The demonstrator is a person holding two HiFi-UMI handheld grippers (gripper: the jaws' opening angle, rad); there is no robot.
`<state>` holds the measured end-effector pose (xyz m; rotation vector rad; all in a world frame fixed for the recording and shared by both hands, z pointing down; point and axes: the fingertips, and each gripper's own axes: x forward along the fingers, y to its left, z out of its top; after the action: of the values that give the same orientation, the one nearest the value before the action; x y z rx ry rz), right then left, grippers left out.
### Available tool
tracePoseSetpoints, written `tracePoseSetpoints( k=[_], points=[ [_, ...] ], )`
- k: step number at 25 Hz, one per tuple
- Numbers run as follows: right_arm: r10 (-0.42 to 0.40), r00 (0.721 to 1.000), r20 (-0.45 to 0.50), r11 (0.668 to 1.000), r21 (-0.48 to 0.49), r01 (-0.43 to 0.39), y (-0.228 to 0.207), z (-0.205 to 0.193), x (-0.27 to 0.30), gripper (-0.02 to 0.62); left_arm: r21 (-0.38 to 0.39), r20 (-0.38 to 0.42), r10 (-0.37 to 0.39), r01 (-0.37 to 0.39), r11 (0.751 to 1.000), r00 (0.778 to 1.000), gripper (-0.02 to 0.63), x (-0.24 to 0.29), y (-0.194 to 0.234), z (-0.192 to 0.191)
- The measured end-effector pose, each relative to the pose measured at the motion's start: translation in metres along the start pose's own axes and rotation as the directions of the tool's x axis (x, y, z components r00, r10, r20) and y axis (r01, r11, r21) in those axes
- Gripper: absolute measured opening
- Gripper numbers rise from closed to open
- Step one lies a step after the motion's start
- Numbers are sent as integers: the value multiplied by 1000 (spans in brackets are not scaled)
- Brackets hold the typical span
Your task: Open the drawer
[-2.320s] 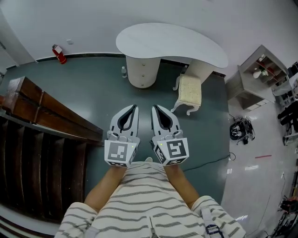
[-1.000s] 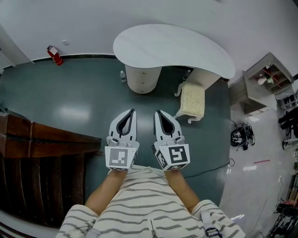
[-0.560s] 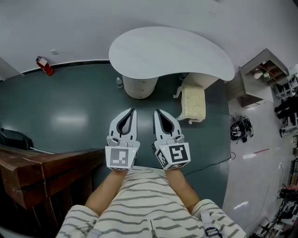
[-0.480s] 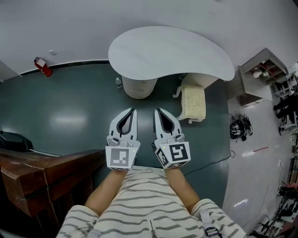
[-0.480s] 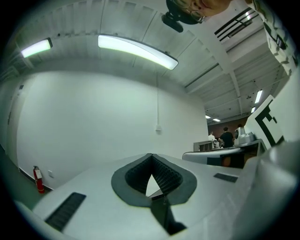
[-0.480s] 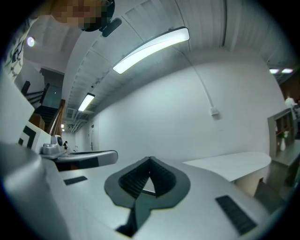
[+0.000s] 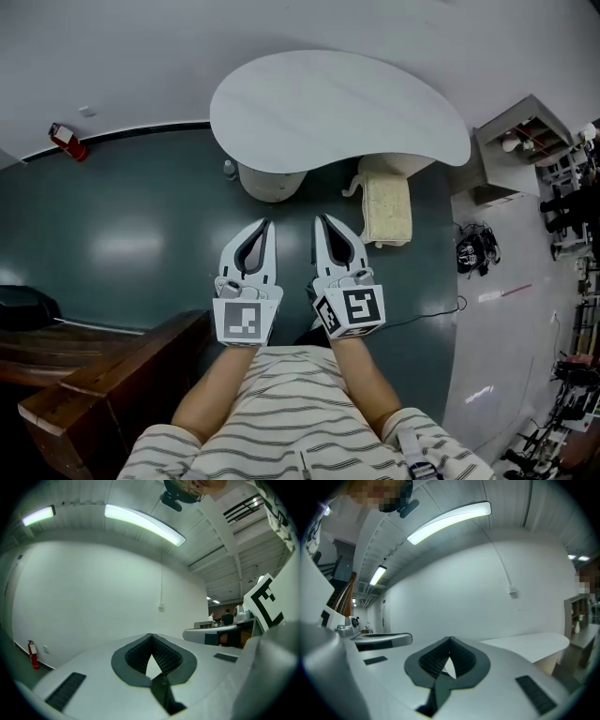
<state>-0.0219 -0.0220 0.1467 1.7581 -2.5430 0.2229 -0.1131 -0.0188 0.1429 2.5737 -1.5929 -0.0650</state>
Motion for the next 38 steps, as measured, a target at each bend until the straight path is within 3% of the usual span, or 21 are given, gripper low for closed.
tracePoseSetpoints(
  k=[5, 14, 26, 38],
  points=[
    [17, 1000, -12, 1000, 6, -17, -22, -11, 23, 12, 3, -20, 39, -39, 999, 999, 5, 30, 4, -21],
    [38, 996, -80, 999, 5, -37, -70, -63, 67, 12, 2, -56, 145, -145, 989, 988, 5, 73, 7, -68],
    [23, 994, -110, 999, 34, -20, -114, -163, 111, 12, -17, -123, 174, -177, 984, 977, 5, 111, 14, -165],
    [-10, 991, -132, 998, 57, 18, -121, -258, 149, 12, -43, -175, 176, -186, 982, 969, 5, 119, 36, -252]
  ],
)
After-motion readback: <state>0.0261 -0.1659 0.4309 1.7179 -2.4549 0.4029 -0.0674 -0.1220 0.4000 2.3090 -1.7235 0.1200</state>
